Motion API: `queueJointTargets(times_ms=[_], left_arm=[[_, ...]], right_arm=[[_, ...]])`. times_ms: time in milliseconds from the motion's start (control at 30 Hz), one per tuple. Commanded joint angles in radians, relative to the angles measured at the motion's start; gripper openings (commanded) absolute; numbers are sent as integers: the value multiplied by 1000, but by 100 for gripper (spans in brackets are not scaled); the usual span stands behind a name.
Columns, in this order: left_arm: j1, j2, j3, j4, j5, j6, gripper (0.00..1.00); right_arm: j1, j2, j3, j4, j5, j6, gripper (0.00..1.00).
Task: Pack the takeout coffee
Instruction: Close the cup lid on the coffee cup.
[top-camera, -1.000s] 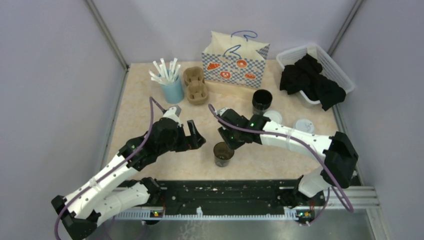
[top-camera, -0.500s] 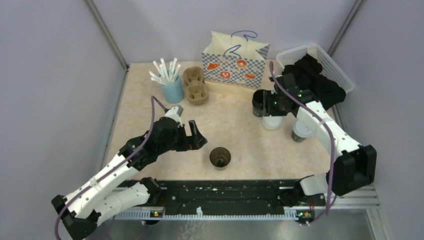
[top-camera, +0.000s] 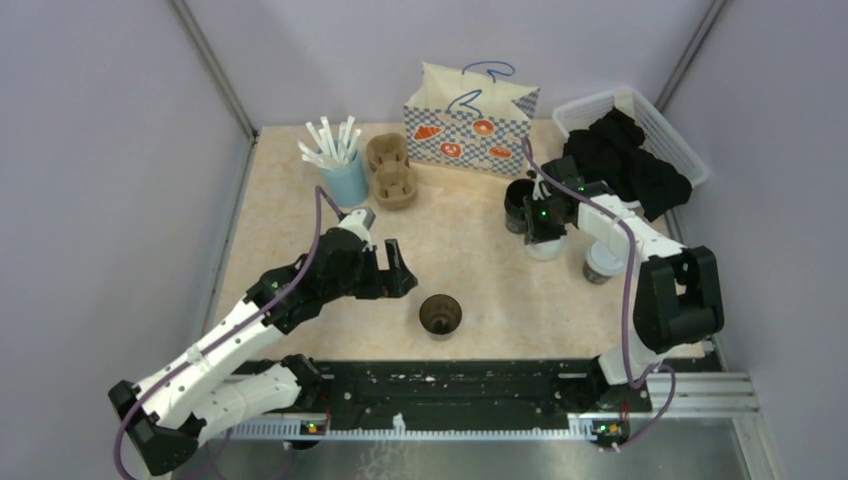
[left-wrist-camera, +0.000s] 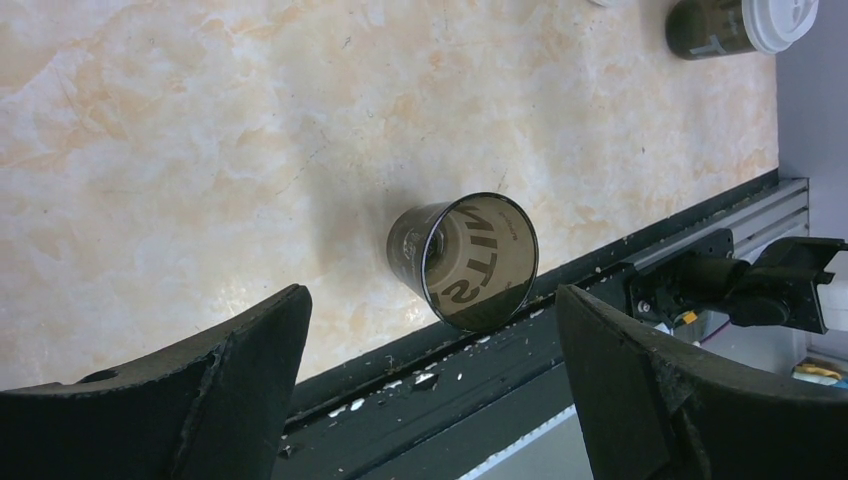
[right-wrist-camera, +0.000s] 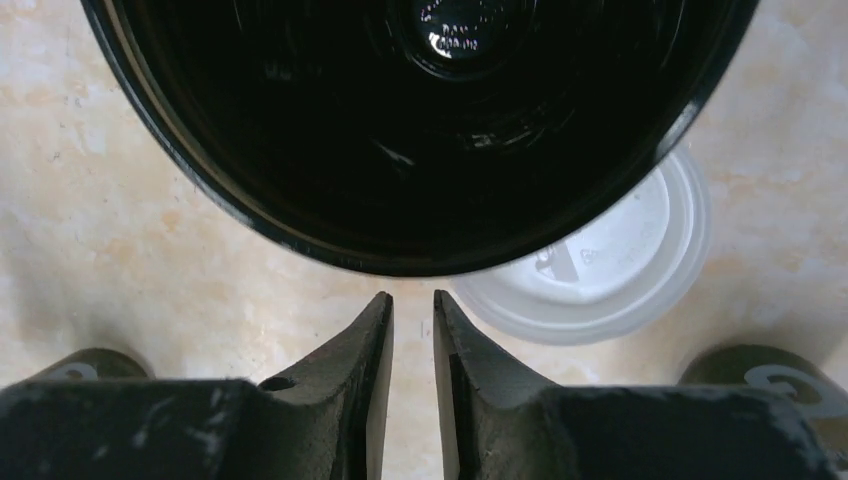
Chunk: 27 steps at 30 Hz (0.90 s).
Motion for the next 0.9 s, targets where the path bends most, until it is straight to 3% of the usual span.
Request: queueJointTargets(times_ms=[0,867], left_arm=[[8,17,43,40,16,35,99],[62,38,45,58,83,88,99]], right_arm=[[-5,23,3,81,-10,-13,21],[-7,80,33,83,70,-14,21]])
